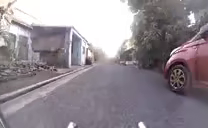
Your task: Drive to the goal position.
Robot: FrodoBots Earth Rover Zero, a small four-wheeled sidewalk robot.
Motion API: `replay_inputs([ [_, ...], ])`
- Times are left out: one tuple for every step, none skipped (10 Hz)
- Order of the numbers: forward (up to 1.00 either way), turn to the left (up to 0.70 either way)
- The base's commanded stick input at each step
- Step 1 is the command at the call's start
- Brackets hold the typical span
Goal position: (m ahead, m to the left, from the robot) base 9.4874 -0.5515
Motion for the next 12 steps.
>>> replay_inputs([
  [0.7,0.0],
  [0.7,0.0],
  [0.7,0.0],
  [0.7,0.0],
  [0.7,0.0],
  [0.7,0.0],
  [0.7,0.0],
  [0.7,0.0],
  [0.7,0.0],
  [0.7,0.0],
  [0.7,0.0],
  [0.7,0.0],
])
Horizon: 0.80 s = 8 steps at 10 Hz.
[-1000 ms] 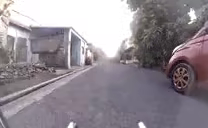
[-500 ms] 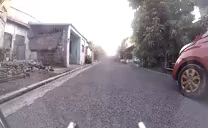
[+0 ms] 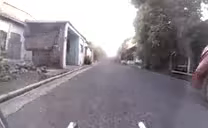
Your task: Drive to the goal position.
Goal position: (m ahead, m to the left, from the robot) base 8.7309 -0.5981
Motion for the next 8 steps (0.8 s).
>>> replay_inputs([
  [0.7,0.0],
  [0.7,0.0],
  [0.7,0.0],
  [0.7,0.0],
  [0.7,0.0],
  [0.7,0.0],
  [0.7,0.0],
  [0.7,0.0],
])
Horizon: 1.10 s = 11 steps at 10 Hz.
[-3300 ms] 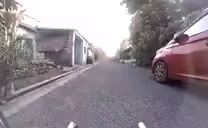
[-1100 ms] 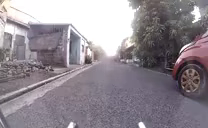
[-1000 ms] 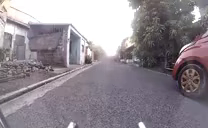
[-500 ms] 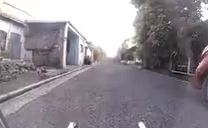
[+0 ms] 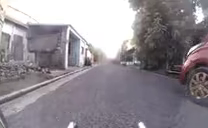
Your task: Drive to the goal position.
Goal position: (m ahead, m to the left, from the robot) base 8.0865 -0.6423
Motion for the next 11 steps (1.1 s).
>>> replay_inputs([
  [0.7,0.0],
  [0.7,0.0],
  [0.7,0.0],
  [0.7,0.0],
  [0.7,0.0],
  [0.7,0.0],
  [0.7,0.0],
  [0.7,0.0],
  [0.7,0.0],
  [0.7,0.0],
  [0.7,0.0],
])
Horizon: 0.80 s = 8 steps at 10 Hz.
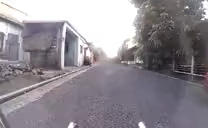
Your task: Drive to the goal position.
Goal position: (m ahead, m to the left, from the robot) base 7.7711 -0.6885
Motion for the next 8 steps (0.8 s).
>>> replay_inputs([
  [0.7,0.0],
  [0.7,0.0],
  [0.7,0.0],
  [0.7,0.0],
  [0.7,0.0],
  [0.7,0.0],
  [0.7,0.0],
  [0.7,0.0],
])
